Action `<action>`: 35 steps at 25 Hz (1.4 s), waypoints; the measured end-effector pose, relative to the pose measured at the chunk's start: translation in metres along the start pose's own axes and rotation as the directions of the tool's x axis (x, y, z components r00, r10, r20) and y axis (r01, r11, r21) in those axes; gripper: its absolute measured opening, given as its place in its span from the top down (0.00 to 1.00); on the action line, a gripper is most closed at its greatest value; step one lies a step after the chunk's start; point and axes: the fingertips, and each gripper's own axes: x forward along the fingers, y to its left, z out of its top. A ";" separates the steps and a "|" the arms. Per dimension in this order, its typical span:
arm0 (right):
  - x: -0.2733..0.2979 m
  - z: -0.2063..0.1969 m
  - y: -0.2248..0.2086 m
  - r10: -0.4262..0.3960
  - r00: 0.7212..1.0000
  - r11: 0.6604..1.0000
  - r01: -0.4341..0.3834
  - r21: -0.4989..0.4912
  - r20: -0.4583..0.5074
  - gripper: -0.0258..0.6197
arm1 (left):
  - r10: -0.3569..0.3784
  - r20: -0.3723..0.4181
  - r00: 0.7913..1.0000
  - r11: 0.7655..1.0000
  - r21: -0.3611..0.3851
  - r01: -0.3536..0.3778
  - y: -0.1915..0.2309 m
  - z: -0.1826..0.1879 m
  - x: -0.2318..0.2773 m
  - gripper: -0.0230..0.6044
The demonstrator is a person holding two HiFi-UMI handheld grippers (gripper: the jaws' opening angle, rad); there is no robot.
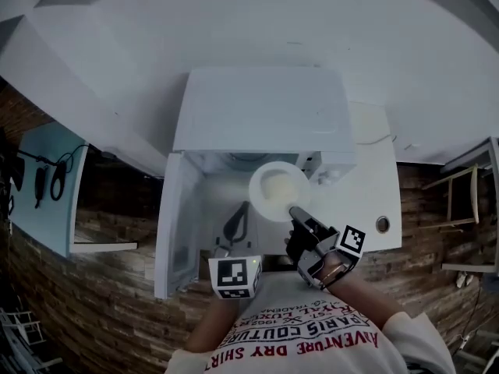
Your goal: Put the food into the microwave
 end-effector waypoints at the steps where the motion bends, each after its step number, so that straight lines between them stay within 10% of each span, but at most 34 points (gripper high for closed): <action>1: 0.004 0.001 -0.001 -0.003 1.000 1.000 0.003 -0.001 0.012 0.92 | -0.013 -0.003 1.000 1.000 0.008 0.013 0.003 0.000 0.005 0.95; 10: 0.046 0.012 -0.027 -0.054 0.989 0.999 0.053 0.006 0.136 0.91 | -0.192 -0.026 0.981 0.976 0.104 0.194 0.019 -0.015 0.036 0.95; 35: 0.163 0.060 -0.068 -0.050 0.955 0.997 0.064 -0.040 0.291 0.91 | -0.201 -0.112 0.973 0.979 -0.003 0.202 0.069 -0.058 0.056 0.95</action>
